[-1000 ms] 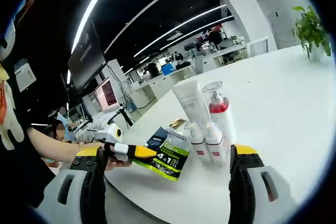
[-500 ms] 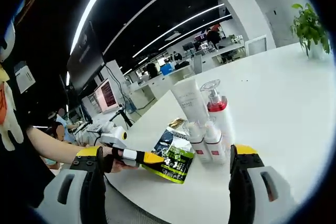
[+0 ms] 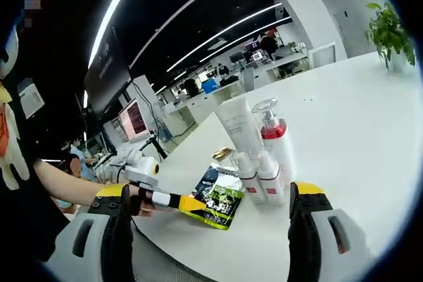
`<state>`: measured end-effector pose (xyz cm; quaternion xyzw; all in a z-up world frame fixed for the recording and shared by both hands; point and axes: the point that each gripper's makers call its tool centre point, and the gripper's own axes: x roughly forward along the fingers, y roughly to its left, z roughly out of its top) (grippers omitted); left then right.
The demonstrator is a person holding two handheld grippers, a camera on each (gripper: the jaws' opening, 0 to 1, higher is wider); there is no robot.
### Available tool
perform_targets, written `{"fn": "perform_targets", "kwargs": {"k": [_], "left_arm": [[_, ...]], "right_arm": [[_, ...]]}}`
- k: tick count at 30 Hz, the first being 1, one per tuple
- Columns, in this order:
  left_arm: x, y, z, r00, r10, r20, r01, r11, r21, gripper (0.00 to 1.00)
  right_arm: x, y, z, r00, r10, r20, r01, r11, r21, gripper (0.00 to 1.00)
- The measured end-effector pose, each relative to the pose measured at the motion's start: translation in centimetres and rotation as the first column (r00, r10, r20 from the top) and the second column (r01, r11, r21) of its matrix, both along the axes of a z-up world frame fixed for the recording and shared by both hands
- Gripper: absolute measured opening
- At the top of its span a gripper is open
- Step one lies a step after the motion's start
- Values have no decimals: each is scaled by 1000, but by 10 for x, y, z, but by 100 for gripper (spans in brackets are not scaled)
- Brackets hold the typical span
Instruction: Arrange the skincare products in the storage area until every visible bottle or jar stands upright without overlapping.
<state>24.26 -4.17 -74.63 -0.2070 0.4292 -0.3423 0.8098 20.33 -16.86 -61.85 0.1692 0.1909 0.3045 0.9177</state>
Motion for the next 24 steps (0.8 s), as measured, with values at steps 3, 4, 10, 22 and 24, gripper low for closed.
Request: {"fn": "perform_targets", "kwargs": {"k": [3,4,10,22,24], "left_arm": [[-2,-1,0,998,-47,39,45,997,61,38],[-2,-1,-1,997,-59,51,55,995,82,39],[-7,-3,2,976,-171,135,134,960,245,49],[-1,4,-4,940,-278,197,173,888,426,55],[3,6,-1,929,-296,222,170,876,452,54]], "right_arm": [[0,0,0,1000,1,0,-1,1000,-1,100],[0,0,0,1000,1,0,-1,1000,0,100],[0,-1,-1,1000,-1,-3,1,1000,-2,100],[-1,3,1,1000,-1,-7,1,1000,-4,100],[-1,2,0,1000,0,-7,0,1000,-3,100]]}}
